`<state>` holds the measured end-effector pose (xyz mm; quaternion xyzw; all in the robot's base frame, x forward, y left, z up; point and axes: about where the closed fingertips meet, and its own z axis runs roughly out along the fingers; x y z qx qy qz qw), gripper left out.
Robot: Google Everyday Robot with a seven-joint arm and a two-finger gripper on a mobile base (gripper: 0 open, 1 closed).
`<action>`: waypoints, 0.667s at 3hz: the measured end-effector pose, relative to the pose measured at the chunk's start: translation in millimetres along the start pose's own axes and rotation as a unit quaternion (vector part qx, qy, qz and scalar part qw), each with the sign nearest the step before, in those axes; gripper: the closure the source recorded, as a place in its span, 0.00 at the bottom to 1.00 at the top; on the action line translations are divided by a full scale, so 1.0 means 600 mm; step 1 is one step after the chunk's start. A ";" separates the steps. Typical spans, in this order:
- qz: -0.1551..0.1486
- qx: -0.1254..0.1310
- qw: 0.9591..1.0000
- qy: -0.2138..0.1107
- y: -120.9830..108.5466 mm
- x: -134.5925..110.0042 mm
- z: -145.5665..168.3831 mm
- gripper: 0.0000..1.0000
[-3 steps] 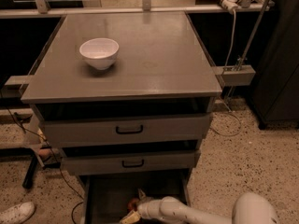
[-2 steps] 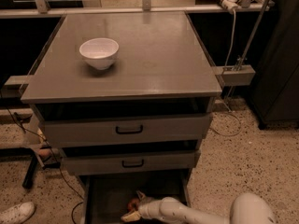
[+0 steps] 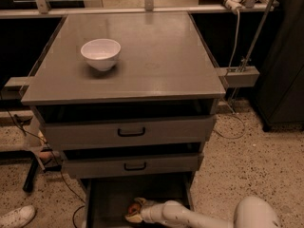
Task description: Pick apple from bottom drawer and place on counter
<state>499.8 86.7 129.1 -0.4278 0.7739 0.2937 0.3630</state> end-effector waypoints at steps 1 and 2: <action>0.000 0.000 1.000 0.000 0.000 0.000 0.000 0.89; 0.000 0.000 1.000 0.000 0.000 0.000 0.000 1.00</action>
Offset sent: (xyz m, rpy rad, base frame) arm 0.0000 0.0000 0.0000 0.0000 0.0000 0.0000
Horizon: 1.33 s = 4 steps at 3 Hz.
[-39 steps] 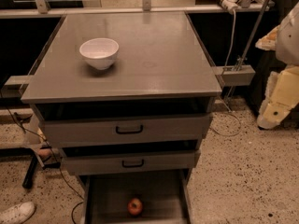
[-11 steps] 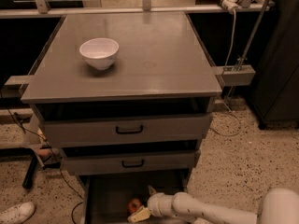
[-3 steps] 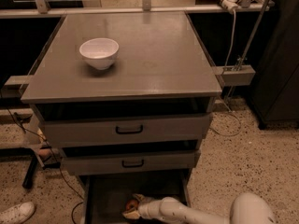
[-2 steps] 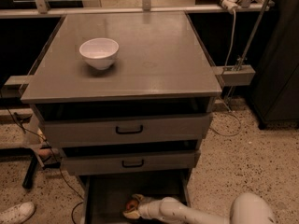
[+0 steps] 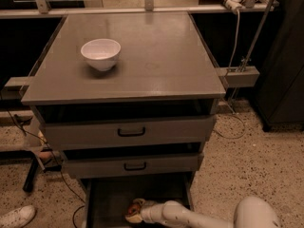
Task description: Pick apple from bottom drawer and place on counter
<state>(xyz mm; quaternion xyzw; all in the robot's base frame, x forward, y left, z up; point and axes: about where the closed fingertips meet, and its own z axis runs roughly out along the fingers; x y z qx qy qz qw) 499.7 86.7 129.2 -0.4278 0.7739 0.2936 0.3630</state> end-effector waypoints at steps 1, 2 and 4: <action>-0.007 0.007 1.000 -0.002 0.012 -0.024 -0.019 1.00; -0.020 0.028 0.999 -0.013 0.026 -0.054 -0.055 1.00; -0.038 0.069 0.997 -0.018 0.035 -0.138 -0.145 1.00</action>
Offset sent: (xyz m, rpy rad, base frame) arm -0.0217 -0.0131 0.0863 -0.0172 -0.1342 -0.0655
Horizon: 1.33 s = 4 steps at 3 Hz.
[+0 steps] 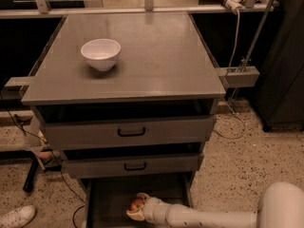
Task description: Pick apple from bottom drawer and place on counter
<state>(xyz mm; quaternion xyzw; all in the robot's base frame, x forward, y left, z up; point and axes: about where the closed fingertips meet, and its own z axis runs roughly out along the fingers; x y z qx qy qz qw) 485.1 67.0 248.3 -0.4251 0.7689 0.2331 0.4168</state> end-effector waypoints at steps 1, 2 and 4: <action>0.003 0.007 1.000 0.005 -0.006 -0.039 -0.026 1.00; 0.002 0.020 1.000 0.013 -0.017 -0.070 -0.060 1.00; -0.014 0.060 0.998 0.030 -0.052 -0.111 -0.150 1.00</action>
Offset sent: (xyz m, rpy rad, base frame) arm 0.0082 -0.0249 0.0874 -0.0600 -0.0071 -0.0630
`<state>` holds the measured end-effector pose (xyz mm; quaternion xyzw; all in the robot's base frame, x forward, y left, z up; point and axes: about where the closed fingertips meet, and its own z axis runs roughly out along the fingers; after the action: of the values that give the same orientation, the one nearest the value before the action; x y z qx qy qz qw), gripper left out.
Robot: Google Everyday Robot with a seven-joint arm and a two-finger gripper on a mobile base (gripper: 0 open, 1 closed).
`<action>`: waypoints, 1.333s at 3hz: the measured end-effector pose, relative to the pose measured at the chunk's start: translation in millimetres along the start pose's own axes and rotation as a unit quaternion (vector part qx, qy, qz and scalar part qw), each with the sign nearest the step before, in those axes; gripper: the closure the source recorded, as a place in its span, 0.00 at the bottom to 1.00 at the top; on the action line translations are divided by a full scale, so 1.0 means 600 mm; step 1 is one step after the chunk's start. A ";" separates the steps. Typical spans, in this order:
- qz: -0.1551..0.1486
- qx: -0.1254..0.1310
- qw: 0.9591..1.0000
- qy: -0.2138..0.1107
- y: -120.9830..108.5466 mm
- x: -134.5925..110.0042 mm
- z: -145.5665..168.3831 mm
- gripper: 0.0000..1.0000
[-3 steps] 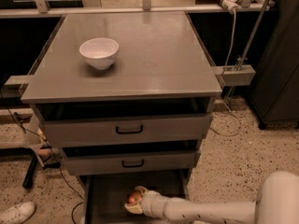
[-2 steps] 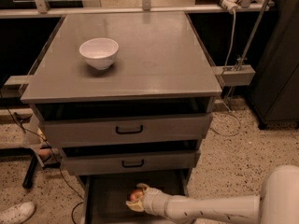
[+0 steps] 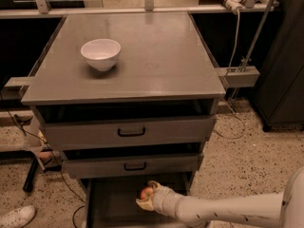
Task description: Pick apple from bottom drawer and place on counter
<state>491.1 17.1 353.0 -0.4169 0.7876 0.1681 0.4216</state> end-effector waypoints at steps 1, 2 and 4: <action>-0.005 0.002 1.000 -0.001 -0.004 -0.008 -0.005 1.00; -0.008 0.012 1.000 -0.001 -0.018 -0.031 -0.019 1.00; 0.001 0.081 0.997 -0.002 -0.047 -0.139 -0.133 1.00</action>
Offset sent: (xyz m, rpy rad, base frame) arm 0.0165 -0.0102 0.0449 -0.0269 -0.0428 -0.0277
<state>496.4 -5.8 469.4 -0.3802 0.7983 0.1051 0.4551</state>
